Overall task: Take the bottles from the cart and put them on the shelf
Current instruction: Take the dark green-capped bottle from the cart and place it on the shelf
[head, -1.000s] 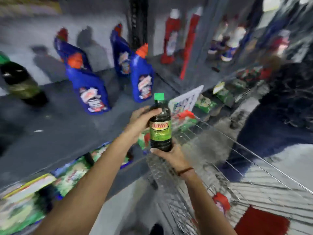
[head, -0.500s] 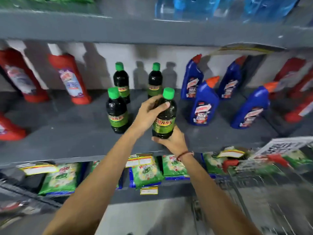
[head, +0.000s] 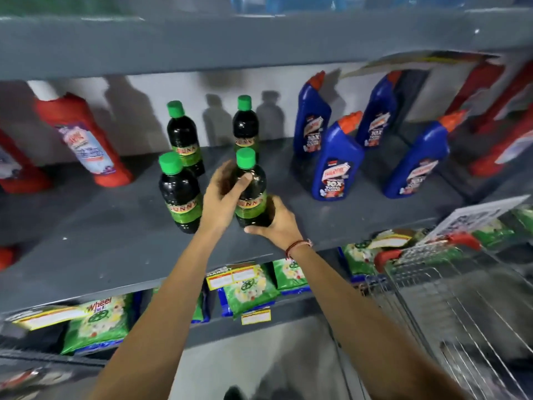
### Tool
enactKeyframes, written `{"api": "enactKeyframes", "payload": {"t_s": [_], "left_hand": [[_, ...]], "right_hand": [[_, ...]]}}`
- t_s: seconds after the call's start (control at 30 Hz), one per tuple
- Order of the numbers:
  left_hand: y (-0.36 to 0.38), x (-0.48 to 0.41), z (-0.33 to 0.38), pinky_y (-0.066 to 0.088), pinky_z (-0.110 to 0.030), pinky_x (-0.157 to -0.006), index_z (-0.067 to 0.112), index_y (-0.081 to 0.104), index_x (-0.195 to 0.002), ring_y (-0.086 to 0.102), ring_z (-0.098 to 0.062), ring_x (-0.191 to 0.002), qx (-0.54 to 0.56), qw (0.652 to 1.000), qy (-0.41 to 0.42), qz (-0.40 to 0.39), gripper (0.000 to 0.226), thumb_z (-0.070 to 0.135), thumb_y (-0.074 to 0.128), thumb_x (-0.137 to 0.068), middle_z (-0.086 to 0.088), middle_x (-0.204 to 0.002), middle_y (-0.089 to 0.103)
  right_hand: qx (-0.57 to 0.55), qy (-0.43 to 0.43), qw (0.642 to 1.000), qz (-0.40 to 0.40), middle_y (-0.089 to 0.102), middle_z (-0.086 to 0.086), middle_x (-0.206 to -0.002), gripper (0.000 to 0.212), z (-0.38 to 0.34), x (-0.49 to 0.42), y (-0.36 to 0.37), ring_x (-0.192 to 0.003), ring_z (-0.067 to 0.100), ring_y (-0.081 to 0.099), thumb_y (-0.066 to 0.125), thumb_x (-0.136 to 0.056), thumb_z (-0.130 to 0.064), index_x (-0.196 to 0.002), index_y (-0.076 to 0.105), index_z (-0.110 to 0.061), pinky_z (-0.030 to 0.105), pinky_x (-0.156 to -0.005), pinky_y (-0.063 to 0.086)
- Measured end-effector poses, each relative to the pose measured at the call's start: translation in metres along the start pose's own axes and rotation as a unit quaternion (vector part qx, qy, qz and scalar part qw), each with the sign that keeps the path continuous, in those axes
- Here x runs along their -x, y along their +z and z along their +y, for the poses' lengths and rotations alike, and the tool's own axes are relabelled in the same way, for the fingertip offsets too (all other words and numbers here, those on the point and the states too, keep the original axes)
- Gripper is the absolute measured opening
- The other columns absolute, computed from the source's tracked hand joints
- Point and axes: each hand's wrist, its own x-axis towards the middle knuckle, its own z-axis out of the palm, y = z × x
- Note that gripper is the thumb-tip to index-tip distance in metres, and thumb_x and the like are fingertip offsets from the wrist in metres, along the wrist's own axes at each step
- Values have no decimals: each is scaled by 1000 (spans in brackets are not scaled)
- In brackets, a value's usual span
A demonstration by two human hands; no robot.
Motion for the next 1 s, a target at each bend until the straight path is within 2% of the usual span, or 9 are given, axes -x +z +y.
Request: {"api": "enactKeyframes", "payload": {"t_s": [0.13, 0.2, 0.33, 0.43, 0.53, 0.67, 0.77, 0.9, 1.0], "left_hand": [[25, 42, -26, 46, -41, -98, 10, 42, -128, 51, -22, -114, -94, 962, 134, 217, 51, 28, 61, -84, -4, -122, 49], [54, 71, -43, 45, -35, -86, 17, 43, -123, 51, -22, -102, -117, 956, 163, 213, 40, 22, 57, -86, 7, -109, 44], [134, 125, -82, 47, -22, -75, 19, 44, -123, 55, -17, -88, -134, 986, 97, -25, 41, 18, 57, -83, 2, -101, 52], [201, 153, -97, 36, -1, -80, 7, 50, -121, 49, 1, -89, -188, 952, 120, -212, 41, 17, 56, -83, -1, -101, 55], [268, 167, -107, 45, -16, -79, 12, 55, -114, 54, -3, -87, -204, 910, 114, -343, 39, 29, 52, -80, 5, -99, 55], [351, 189, -141, 43, -26, -83, 6, 60, -107, 62, -22, -94, -274, 814, 107, -501, 31, 19, 61, -80, -7, -102, 62], [403, 213, -176, 48, -39, -89, 6, 57, -113, 59, -28, -103, -349, 711, 25, -610, 33, 20, 60, -83, -13, -112, 61], [449, 250, -238, 40, -22, -74, 2, 53, -117, 61, -29, -100, -424, 606, -34, -672, 36, 17, 60, -84, -14, -112, 65], [463, 272, -293, 46, -31, -81, 2, 59, -105, 60, -33, -99, -491, 533, -53, -687, 28, 18, 60, -83, -18, -110, 65]], "right_hand": [[-59, 12, 994, 94, 61, 5, -112, 59, 34, 31, -42, -99, 11, 57, 82, -66, -15, -118, 55, -7, 24, -84, 50], [-98, 39, 980, 167, 61, 4, -104, 40, 60, 55, -78, -88, 3, 59, 78, -70, -9, -105, 59, -10, 20, -77, 51], [-108, 110, 948, 277, 64, 1, -85, 26, 127, 121, -161, -70, -7, 58, 70, -76, 0, -84, 63, -24, 28, -71, 51], [-72, 217, 910, 345, 66, 8, -85, 12, 186, 178, -215, -69, -4, 59, 68, -79, -5, -90, 67, -3, 33, -69, 46], [-37, 382, 860, 335, 65, 9, -91, 27, 256, 242, -245, -83, 19, 59, 71, -78, -16, -100, 63, -3, 34, -79, 48], [-70, 571, 771, 272, 65, 18, -114, 37, 341, 328, -244, -105, 31, 60, 70, -78, -20, -108, 60, -1, 37, -92, 47], [-92, 648, 717, 241, 58, 16, -121, 48, 383, 381, -222, -110, 28, 55, 66, -82, -16, -121, 51, 6, 24, -90, 44], [-129, 682, 686, 216, 57, 18, -127, 66, 428, 414, -190, -114, 33, 55, 59, -76, -48, -126, 50, -5, 32, -93, 44], [-123, 684, 677, 241, 58, 21, -125, 55, 429, 411, -190, -113, 37, 55, 48, -81, -44, -123, 54, -8, 34, -89, 45]]}}
